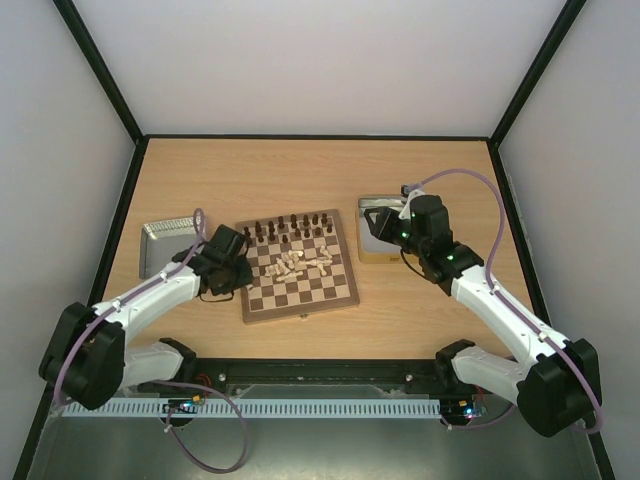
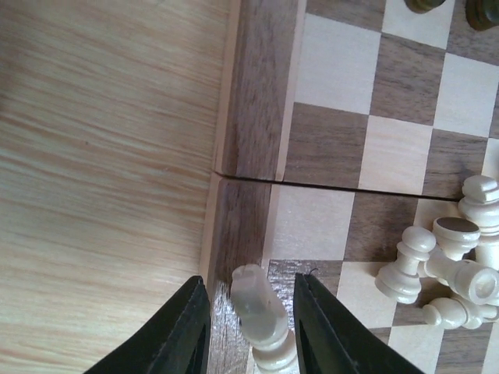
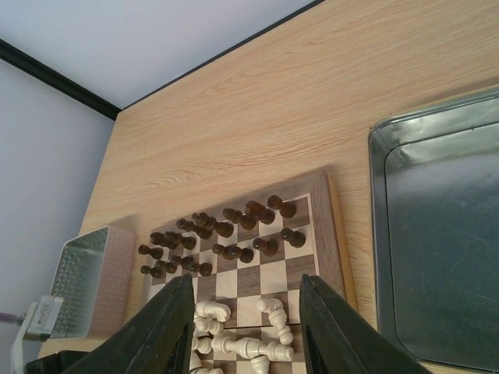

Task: Set up the chess pieces on the board
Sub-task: Pick up the chess piece from the chessboard, then place the chess piece on the chessboard, then pick up the chess piece from the chessboard, then place the chess piece on the chessboard.

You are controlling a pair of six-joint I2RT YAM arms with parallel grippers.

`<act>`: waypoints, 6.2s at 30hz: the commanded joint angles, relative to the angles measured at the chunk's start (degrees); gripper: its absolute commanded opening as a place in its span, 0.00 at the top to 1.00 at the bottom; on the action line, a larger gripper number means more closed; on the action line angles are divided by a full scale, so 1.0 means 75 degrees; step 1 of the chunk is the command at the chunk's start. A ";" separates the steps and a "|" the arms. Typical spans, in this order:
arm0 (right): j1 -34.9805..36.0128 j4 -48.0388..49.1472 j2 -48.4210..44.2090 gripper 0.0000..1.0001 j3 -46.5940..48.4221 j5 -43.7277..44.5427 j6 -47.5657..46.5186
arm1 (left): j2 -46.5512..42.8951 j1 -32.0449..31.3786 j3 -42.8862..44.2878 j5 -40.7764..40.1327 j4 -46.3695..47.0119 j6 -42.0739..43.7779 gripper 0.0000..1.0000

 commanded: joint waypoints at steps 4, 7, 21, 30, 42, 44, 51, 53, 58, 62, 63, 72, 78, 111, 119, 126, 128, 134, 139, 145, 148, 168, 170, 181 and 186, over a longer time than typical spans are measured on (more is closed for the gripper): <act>0.0055 0.0163 -0.0001 0.65 0.0000 0.0165 -0.0118 | 0.0412 -0.0009 0.0330 -0.0236 0.0218 0.0188 0.72; 0.0055 0.0169 -0.0019 0.65 -0.0018 0.0171 -0.0118 | 0.0525 -0.0009 0.0338 -0.0245 0.0209 0.0207 0.74; 0.0055 0.0261 -0.0049 0.68 -0.0064 0.0223 0.0001 | 0.0079 -0.0163 0.0088 -0.0155 0.0442 0.0284 0.91; 0.0055 0.0438 0.0058 0.69 -0.0176 0.0245 0.0167 | -0.1529 -0.2474 -0.0824 -0.3089 0.1556 -0.0324 0.91; 0.0055 0.0664 0.0244 0.70 -0.0268 0.0142 0.0371 | -0.1362 -0.5533 -0.2416 -0.7230 0.3063 -0.1321 0.92; 0.0055 0.0668 0.0266 0.70 -0.0270 0.0142 0.0395 | -0.1217 -0.5779 -0.2445 -0.7686 0.3009 -0.1616 0.92; 0.0055 0.0700 0.0313 0.70 -0.0270 0.0176 0.0404 | -0.0817 -0.5984 -0.2627 -0.7927 0.3240 -0.2031 0.91; 0.0055 0.0708 0.0342 0.70 -0.0273 0.0177 0.0400 | -0.0758 -0.5997 -0.2698 -0.7873 0.3379 -0.2046 0.88; 0.0055 0.0710 0.0407 0.70 -0.0252 0.0176 0.0392 | -0.0648 -0.6009 -0.2850 -0.7759 0.3618 -0.2033 0.85; 0.0055 0.0707 0.0420 0.70 -0.0246 0.0208 0.0386 | -0.0636 -0.6008 -0.2853 -0.7745 0.3647 -0.1993 0.83; 0.0055 0.0705 0.0420 0.70 -0.0237 0.0203 0.0380 | -0.0662 -0.6009 -0.2842 -0.7727 0.3632 -0.1968 0.82; 0.0056 0.0622 0.0334 0.68 -0.0199 0.0214 0.0409 | -0.1622 -0.5248 -0.2309 -0.6681 0.2336 -0.1940 0.63; 0.0058 0.0557 0.0314 0.67 -0.0239 0.0145 0.0397 | -0.2202 -0.3573 -0.1574 -0.3549 0.0867 -0.1878 0.49; 0.0055 0.0619 0.0291 0.72 -0.0387 -0.0071 0.0417 | -0.0007 -0.1943 -0.0418 -0.1190 -0.0037 -0.1125 0.79; 0.0066 0.0824 0.0496 0.67 -0.0678 -0.1042 0.0614 | -0.0282 -0.1943 -0.0492 -0.0678 0.0519 -0.0349 0.89; 0.0532 0.1356 0.0816 0.51 -0.0772 -0.3159 0.0462 | -0.1101 -0.1943 -0.0534 0.0808 0.2261 0.1623 0.91; 0.0757 0.1516 0.0914 0.47 -0.0751 -0.3626 0.0445 | -0.1280 -0.1950 -0.0584 0.1542 0.3039 0.1976 0.92; 0.0955 0.2100 0.1108 0.43 -0.0771 -0.4417 0.0865 | -0.1355 -0.1943 -0.0547 0.3269 0.4864 0.2933 0.93; 0.0992 0.2411 0.0994 0.44 -0.0758 -0.4819 0.1156 | -0.1098 -0.1943 -0.0388 0.4406 0.5456 0.3315 0.96; 0.1047 0.2514 0.0919 0.50 -0.0778 -0.4967 0.1434 | -0.0754 -0.1943 -0.0156 0.4785 0.5327 0.3734 0.97; 0.1102 0.2307 0.0987 0.51 -0.0748 -0.5090 0.1346 | -0.0669 -0.1943 -0.0110 0.4786 0.5412 0.3788 0.97; 0.1356 0.2072 0.0372 0.79 -0.1202 -0.5372 0.1207 | -0.0617 -0.1921 -0.0304 0.4932 0.6191 0.3355 0.96; 0.1354 0.2080 0.0336 0.89 -0.1231 -0.5318 0.1208 | -0.0636 -0.1919 -0.0316 0.4940 0.6196 0.3343 0.96; 0.1905 0.0688 0.0067 0.98 -0.0783 -0.1759 -0.0193 | -0.1028 -0.1859 -0.0443 0.2358 0.5021 0.2645 0.38; 0.2957 0.0436 0.0291 0.98 -0.0845 0.1451 -0.0775 | -0.1932 -0.1713 -0.0546 0.0287 0.3839 0.1915 0.31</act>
